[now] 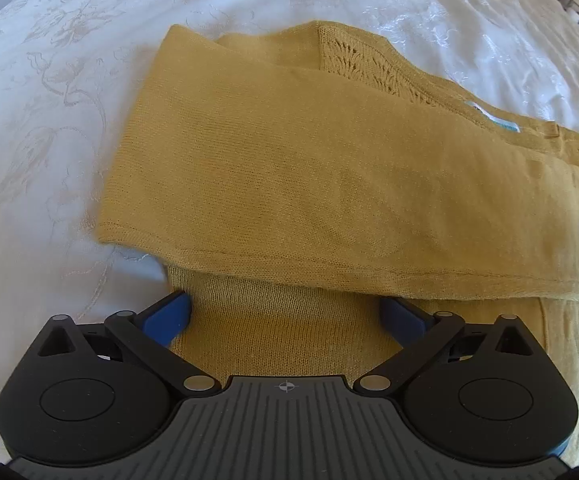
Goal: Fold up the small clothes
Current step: 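Press and smooth the folded sleeves flat with both open grippers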
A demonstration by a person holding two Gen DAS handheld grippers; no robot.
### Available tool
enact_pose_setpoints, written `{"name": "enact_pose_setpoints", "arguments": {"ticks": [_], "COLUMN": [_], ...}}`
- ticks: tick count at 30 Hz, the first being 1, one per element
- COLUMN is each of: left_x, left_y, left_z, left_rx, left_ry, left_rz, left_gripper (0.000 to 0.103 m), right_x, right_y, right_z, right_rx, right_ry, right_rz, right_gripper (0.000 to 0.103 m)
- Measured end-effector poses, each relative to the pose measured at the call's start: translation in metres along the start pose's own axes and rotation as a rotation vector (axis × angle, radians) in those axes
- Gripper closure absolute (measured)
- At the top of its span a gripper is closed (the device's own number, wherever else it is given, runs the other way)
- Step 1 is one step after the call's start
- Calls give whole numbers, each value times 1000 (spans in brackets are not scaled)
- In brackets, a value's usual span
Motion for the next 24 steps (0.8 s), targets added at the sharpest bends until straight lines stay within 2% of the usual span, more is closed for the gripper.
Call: {"name": "enact_pose_setpoints", "arguments": {"ticks": [2,3,4,5,6,10,13,15,19,24], "left_x": [0,1,1,1,1,4,2,2,1,1], "left_y": [-1,-3,-3,-4,-4,-5,-3,-3,-3,-2], "left_z": [1,1,1,1,1,2,1,1,1,2], "left_rx": [13,19,20,22,23,27,27,27,26,23], "left_ry": [1,4,6,9,12,21,21,21,21,20], "left_rz": [-5,-7,-7,-6,-6,-7,-7,-7,-7,-8], "left_gripper": [0,0,0,0,0,0,0,0,0,0], "right_x": [0,0,-1,-3,-7,-29,-35,-26,8,34], "right_y": [1,1,2,3,4,10,19,26,36,36], "right_z": [2,4,6,9,13,49,84,93,84,70], "right_rx": [4,7,9,13,18,83,148,157,140,103], "right_ry": [-34,-43,-54,-55,-41,-4,-21,-50,-180,-239], "right_rz": [9,15,26,36,47,156,225,224,208,176], "right_gripper": [34,48,70,83,91,92,93,93,93,93]}}
Point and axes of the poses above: each gripper's, at about its wrist camera, not at the fingertips, and z roughly against the way its jaws point, x to its right, y to its top, the point moved 10 cm from there along -z, roughly the way its jaws point, and after that the axes turned 9 degrees about -x, right-handed, at the moved point
